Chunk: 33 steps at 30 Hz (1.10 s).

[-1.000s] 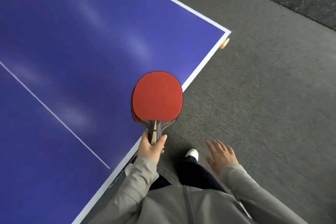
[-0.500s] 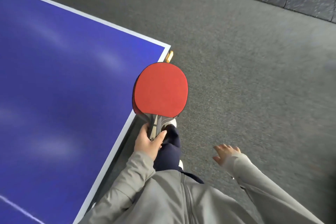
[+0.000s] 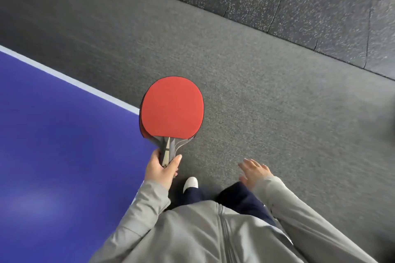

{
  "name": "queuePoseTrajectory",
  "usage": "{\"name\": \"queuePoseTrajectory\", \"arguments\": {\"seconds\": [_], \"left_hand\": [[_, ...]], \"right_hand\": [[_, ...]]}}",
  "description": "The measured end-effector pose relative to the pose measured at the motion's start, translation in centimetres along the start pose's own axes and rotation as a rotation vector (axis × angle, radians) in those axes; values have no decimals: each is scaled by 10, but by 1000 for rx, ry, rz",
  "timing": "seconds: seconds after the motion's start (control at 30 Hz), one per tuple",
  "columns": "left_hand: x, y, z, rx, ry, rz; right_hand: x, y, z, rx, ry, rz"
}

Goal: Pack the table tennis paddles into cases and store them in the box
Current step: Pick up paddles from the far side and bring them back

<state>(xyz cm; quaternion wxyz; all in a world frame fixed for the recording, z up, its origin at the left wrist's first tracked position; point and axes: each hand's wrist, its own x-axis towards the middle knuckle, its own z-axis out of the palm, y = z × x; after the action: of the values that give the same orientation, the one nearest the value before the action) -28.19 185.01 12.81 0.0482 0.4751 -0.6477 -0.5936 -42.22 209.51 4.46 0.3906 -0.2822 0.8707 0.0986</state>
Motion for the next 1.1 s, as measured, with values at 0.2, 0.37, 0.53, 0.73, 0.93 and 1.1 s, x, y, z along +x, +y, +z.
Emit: {"name": "queuePoseTrajectory", "arguments": {"seconds": [0.2, 0.37, 0.53, 0.73, 0.93, 1.1], "left_hand": [[54, 56, 58, -44, 73, -5], [88, 104, 129, -159, 203, -68], [109, 141, 173, -297, 322, -174], [139, 152, 167, -355, 489, -292], [206, 149, 124, -396, 677, -352], [275, 170, 71, -482, 736, -369]], "right_hand": [[69, 49, -68, -30, -76, -42], [135, 99, -137, -83, -126, -135], [194, 132, -210, -177, -182, -186], [264, 115, -281, -390, -219, -316], [340, 30, -350, -541, -184, -437], [384, -56, -411, -661, -197, -512]]}}
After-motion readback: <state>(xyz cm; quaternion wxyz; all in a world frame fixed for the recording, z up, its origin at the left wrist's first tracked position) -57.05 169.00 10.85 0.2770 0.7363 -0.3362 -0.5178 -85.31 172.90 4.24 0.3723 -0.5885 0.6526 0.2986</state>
